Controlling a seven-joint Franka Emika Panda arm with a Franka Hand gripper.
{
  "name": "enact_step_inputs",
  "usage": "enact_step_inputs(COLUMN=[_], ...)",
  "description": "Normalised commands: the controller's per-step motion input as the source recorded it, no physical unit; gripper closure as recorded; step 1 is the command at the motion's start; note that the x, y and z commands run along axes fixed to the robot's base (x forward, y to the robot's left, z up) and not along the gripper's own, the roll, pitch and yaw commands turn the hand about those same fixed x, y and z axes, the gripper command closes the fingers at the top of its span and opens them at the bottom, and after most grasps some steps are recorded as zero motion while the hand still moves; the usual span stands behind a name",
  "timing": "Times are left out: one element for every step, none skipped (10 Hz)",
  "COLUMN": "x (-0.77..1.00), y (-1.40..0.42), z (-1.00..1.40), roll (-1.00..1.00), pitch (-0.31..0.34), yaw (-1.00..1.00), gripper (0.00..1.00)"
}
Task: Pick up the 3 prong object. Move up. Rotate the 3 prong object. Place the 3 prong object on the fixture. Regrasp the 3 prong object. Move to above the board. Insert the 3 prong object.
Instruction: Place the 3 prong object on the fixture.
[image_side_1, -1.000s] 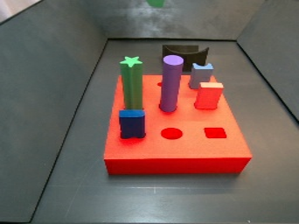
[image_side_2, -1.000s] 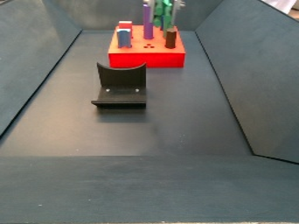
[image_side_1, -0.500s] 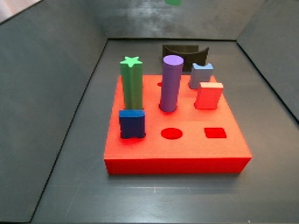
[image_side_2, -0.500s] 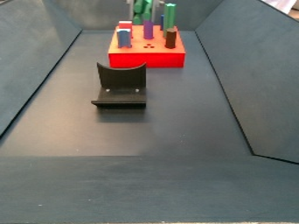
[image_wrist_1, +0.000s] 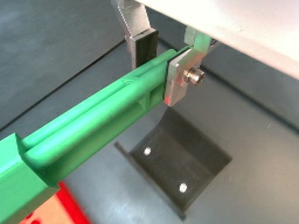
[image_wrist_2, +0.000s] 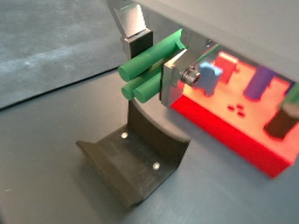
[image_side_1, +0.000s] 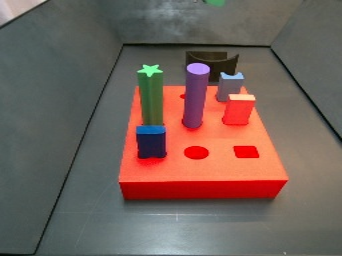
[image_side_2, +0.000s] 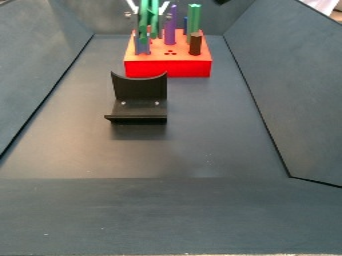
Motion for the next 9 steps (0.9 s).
enact_step_inputs(x=[0.41,0.32,0.24,0.16,0.09,0.04,0.09,0.09,0.10], y=[0.05,0.05,0.05,0.05,0.05,0.03,0.06,0.06,0.07], z=[-0.02,-0.01,-0.01,-0.01,-0.01,0.01,-1.00,-1.00,-1.00], roll=[-1.00,-0.87,-0.69,-0.52,-0.34,-0.20,-1.00,-1.00,-1.00], pitch=[0.322,0.290,0.241,0.197,0.157,0.087,-0.041,-0.055,-0.045], yaw=[-0.03,-0.07,-0.10,-0.12,-0.13,-0.13,-0.15,-0.15,-0.13], gripper=[1.00,1.00,1.00,1.00,1.00,1.00,1.00,1.00,1.00])
